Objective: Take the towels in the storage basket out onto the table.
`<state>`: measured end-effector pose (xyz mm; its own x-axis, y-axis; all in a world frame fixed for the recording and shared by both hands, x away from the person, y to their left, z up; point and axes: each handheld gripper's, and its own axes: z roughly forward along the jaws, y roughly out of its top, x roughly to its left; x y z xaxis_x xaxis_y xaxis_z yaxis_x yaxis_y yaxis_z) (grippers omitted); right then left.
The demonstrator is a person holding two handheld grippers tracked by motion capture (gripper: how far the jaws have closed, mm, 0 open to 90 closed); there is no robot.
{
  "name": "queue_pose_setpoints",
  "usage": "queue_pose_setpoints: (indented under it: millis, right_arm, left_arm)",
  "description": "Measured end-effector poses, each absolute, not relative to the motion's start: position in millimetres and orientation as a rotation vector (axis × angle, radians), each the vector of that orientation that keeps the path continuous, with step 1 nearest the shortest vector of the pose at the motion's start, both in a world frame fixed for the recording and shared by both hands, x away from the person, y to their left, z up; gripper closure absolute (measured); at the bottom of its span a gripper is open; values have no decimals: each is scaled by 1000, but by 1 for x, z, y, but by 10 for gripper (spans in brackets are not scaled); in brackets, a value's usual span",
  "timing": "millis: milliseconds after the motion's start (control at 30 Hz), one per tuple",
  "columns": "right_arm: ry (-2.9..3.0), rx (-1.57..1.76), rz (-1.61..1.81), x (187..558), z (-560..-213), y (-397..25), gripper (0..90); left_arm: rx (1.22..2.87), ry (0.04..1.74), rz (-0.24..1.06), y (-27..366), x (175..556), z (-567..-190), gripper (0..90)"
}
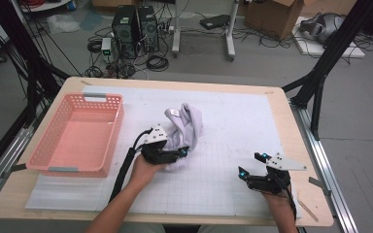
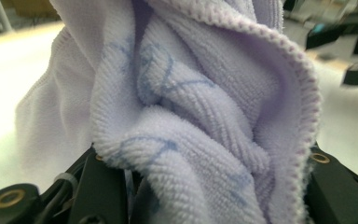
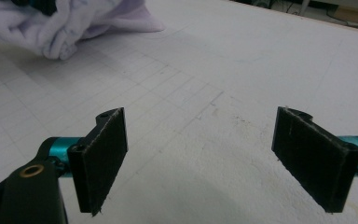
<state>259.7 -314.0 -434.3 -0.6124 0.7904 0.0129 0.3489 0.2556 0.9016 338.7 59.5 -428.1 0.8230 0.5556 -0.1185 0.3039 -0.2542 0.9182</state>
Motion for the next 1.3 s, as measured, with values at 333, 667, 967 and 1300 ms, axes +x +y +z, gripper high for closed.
queue_pose_setpoints:
  millis: [333,667,967,1300]
  right_arm:
    - [2091,1035,1318,260,-435,-313,172]
    - [2082,1046,1314,259,-434,-314,172]
    - [2081,1050,1309,260,-435,-312,172]
    - [2064,1069,1314,262,-435,-315,172]
  left_arm:
    - [1724,746,286,66,337,-416,241]
    - [1698,766,385,110,314,-404,232]
    - [1689,812,431,140,297,-410,232]
    - [1692,796,429,141,296,-409,233]
